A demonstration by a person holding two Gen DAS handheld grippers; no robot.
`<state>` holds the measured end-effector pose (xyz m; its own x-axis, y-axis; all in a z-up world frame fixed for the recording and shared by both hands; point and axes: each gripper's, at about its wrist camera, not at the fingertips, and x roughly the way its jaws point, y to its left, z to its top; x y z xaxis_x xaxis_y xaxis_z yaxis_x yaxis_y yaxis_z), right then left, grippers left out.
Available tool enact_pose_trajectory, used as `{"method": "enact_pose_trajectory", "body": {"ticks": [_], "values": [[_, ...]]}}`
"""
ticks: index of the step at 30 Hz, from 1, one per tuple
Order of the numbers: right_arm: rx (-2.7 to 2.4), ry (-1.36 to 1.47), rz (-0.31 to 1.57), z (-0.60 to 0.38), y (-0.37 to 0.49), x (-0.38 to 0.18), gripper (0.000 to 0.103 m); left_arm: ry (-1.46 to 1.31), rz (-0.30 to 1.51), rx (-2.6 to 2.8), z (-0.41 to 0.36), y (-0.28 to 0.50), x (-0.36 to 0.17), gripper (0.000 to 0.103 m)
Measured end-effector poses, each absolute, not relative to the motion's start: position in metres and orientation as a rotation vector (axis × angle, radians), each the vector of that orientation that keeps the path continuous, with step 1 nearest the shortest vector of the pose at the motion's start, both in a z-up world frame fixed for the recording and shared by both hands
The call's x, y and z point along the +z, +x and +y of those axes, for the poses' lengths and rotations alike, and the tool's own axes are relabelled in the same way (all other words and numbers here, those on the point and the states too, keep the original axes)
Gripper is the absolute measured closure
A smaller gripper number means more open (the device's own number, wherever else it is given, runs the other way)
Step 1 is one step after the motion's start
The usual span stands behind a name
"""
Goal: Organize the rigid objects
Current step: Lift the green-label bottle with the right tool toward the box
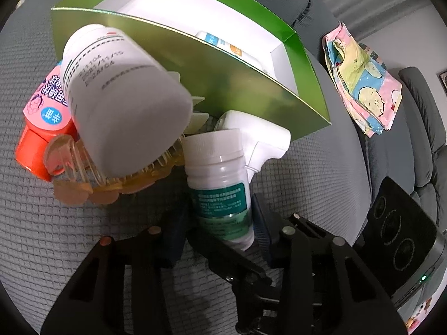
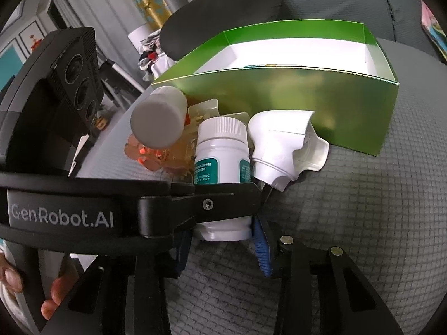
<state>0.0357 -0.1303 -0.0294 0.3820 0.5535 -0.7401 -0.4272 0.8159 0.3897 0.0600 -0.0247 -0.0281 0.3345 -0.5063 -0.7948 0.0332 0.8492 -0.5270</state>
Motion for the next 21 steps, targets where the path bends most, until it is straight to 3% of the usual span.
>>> {"method": "enact_pose_trajectory", "body": {"ticks": [21], "values": [[0.655,0.126,0.903,-0.142,0.010,0.006,0.061,-0.394,1.082,-0.396,-0.031,0.032,0.014,0.061]]}}
